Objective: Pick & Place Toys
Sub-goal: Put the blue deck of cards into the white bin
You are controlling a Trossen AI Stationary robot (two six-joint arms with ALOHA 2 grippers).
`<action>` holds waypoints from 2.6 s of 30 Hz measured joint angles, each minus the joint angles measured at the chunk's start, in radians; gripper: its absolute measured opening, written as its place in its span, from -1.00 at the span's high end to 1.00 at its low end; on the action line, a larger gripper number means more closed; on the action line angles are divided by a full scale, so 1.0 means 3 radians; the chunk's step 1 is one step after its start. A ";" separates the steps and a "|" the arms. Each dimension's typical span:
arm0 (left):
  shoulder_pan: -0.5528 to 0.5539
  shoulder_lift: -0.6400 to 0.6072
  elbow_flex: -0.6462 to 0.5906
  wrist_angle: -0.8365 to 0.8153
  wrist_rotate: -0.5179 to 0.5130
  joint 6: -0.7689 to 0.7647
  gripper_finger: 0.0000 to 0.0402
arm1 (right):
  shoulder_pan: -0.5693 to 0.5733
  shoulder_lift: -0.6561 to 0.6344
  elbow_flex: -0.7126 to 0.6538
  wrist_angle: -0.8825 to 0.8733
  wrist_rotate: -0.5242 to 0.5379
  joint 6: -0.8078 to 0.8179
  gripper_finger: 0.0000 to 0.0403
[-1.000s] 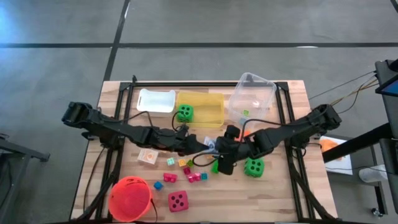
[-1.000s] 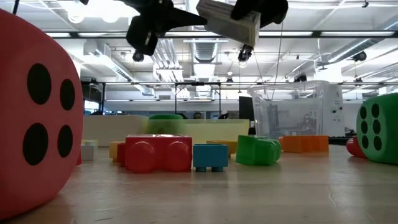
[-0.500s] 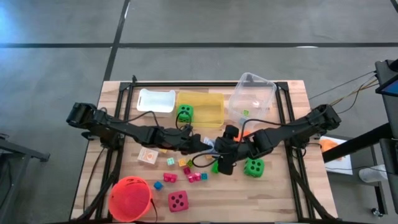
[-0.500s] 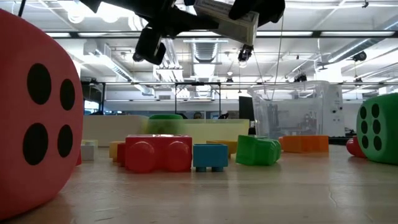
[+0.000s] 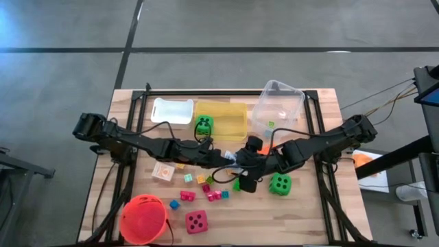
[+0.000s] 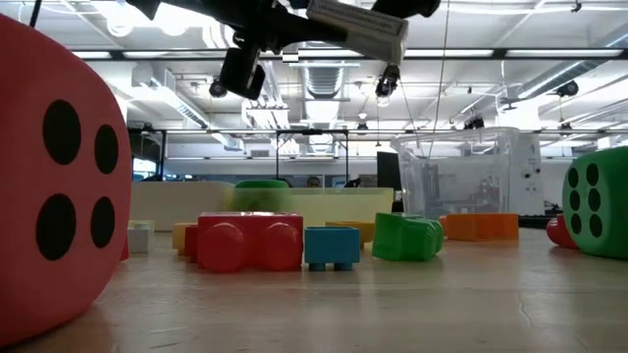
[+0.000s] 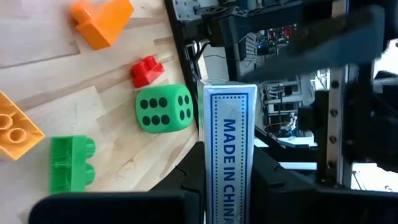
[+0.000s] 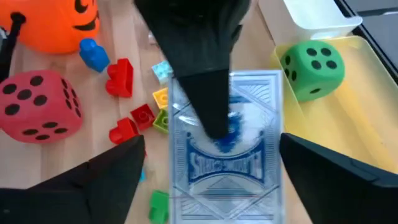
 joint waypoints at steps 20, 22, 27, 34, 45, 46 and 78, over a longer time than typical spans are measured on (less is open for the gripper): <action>0.1102 -0.1647 0.0001 -0.2650 -0.0516 0.0307 0.75 | 0.0108 -0.0126 0.0424 -0.0485 -0.0052 0.0401 -0.16; 0.1423 -0.1732 0.0001 -0.2834 -0.0483 0.0385 0.75 | 0.0122 -0.0132 0.0424 -0.0491 -0.0033 0.0400 -0.11; 0.2204 -0.1639 0.0001 -0.3076 0.0095 0.0875 0.75 | 0.0112 -0.0132 0.0420 -0.0547 -0.0024 0.0444 0.01; 0.2883 -0.1412 -0.0003 -0.3148 0.0678 0.1442 0.75 | 0.0111 -0.0169 0.0420 -0.0566 -0.0023 0.0449 0.18; 0.3168 -0.0808 -0.0005 -0.3173 0.1039 0.1884 0.75 | 0.0094 -0.0263 0.0418 -0.0597 -0.0013 0.0440 0.47; 0.3168 -0.0752 -0.0005 -0.3173 0.1038 0.1903 0.75 | 0.0094 -0.0263 0.0417 -0.0613 -0.0013 0.0440 0.49; 0.3252 -0.0216 -0.0006 -0.3311 0.1099 0.1962 0.50 | 0.0095 -0.0266 0.0415 -0.0644 -0.0018 0.0439 0.84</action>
